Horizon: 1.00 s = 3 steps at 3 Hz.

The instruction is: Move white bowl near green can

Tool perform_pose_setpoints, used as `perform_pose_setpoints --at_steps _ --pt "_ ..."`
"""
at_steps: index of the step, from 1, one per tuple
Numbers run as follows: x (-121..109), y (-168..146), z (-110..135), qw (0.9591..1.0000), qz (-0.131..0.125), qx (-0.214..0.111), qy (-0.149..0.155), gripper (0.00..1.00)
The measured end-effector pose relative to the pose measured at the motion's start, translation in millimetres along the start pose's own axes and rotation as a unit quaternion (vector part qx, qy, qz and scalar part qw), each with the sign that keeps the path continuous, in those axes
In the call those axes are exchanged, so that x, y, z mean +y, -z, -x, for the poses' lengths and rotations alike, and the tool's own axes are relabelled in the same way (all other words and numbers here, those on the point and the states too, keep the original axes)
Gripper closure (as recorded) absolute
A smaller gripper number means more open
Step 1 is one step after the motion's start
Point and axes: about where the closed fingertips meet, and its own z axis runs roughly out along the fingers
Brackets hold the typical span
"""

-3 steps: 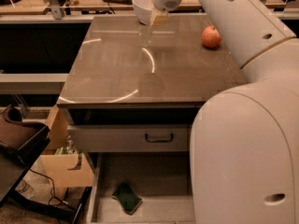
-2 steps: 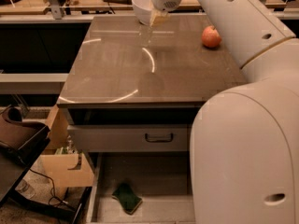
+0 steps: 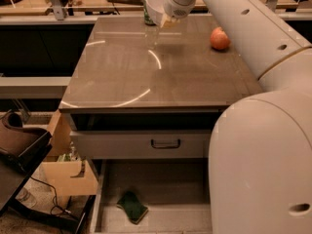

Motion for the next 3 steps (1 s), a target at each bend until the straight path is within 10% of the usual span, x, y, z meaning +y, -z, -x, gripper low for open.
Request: perform_pose_setpoints --at_steps 1,3 --pt "-23 -17 -12 0.9976 -0.058 0.021 -0.030 1.00" --pt "-55 -58 -35 0.9946 -0.081 0.061 -0.022 1.00"
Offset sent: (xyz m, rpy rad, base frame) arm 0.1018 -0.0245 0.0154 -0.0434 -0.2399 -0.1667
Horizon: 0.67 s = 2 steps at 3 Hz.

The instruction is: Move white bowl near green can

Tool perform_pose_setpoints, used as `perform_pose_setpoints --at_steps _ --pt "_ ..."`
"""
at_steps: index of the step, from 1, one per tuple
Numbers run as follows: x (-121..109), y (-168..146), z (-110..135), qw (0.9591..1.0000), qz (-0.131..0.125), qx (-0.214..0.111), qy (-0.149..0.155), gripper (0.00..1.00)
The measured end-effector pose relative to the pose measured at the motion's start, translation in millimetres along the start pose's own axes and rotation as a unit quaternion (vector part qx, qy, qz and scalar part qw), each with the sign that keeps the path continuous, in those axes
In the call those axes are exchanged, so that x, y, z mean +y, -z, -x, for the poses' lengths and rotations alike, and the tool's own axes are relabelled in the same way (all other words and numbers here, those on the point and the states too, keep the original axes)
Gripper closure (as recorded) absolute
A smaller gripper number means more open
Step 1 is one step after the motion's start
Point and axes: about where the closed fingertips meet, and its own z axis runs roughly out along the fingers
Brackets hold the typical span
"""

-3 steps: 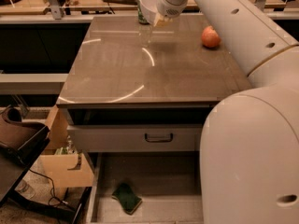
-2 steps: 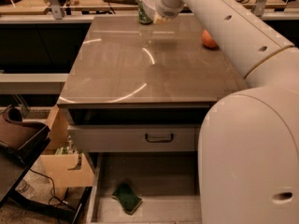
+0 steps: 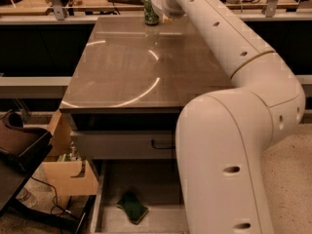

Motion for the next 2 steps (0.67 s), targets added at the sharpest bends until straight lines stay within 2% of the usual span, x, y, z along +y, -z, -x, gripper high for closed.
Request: perform_pose_setpoints --at_steps 2 --pt "4 -30 -34 0.9993 0.023 0.026 -0.015 1.00"
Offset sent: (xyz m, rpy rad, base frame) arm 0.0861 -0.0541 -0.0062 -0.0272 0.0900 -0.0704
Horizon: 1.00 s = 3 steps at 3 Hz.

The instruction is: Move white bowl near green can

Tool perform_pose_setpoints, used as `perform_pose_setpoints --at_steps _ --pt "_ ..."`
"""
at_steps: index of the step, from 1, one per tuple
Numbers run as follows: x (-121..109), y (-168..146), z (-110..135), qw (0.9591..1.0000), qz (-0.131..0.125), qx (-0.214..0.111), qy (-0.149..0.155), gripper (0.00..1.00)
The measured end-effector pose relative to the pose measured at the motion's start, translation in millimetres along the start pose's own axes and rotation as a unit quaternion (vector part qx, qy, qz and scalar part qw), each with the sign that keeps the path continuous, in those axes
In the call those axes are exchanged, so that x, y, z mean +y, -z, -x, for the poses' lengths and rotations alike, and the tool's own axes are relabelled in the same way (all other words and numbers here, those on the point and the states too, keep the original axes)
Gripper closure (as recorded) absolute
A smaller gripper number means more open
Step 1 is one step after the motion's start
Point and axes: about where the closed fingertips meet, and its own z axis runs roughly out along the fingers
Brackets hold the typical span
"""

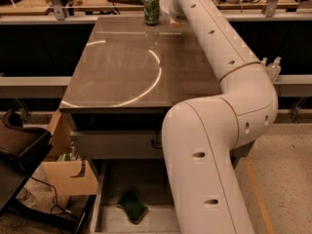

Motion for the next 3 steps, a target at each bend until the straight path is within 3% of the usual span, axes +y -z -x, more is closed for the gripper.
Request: perform_pose_setpoints --at_steps 2,3 --pt "35 -36 2 0.9986 0.050 0.009 0.012 1.00" --pt "37 -40 2 0.9985 0.053 0.010 0.013 0.76"
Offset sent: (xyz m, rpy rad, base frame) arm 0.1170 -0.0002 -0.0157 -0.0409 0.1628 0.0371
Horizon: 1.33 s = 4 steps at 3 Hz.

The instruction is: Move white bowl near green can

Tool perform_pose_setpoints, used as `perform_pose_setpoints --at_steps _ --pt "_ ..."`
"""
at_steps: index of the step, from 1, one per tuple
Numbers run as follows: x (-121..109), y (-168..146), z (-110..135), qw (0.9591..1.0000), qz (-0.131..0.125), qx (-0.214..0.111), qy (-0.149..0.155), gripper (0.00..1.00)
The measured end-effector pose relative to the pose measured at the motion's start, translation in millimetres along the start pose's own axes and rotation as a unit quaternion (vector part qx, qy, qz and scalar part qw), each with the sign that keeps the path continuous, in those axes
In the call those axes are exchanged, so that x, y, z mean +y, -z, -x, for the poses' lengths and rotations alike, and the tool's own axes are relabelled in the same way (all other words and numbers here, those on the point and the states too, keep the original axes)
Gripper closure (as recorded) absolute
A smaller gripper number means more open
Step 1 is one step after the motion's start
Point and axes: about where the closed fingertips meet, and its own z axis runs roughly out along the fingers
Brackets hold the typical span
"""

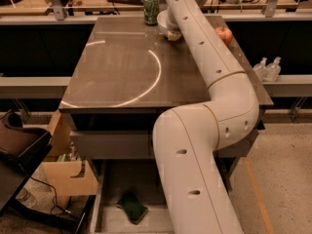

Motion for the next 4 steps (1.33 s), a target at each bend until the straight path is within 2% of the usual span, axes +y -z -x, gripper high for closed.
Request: perform_pose_setpoints --at_steps 3,4 --pt "6.9 -11.3 2.0 1.0000 0.008 0.001 0.002 0.06" --pt "7.4 -11.8 2.2 1.0000 0.008 0.001 0.002 0.00"
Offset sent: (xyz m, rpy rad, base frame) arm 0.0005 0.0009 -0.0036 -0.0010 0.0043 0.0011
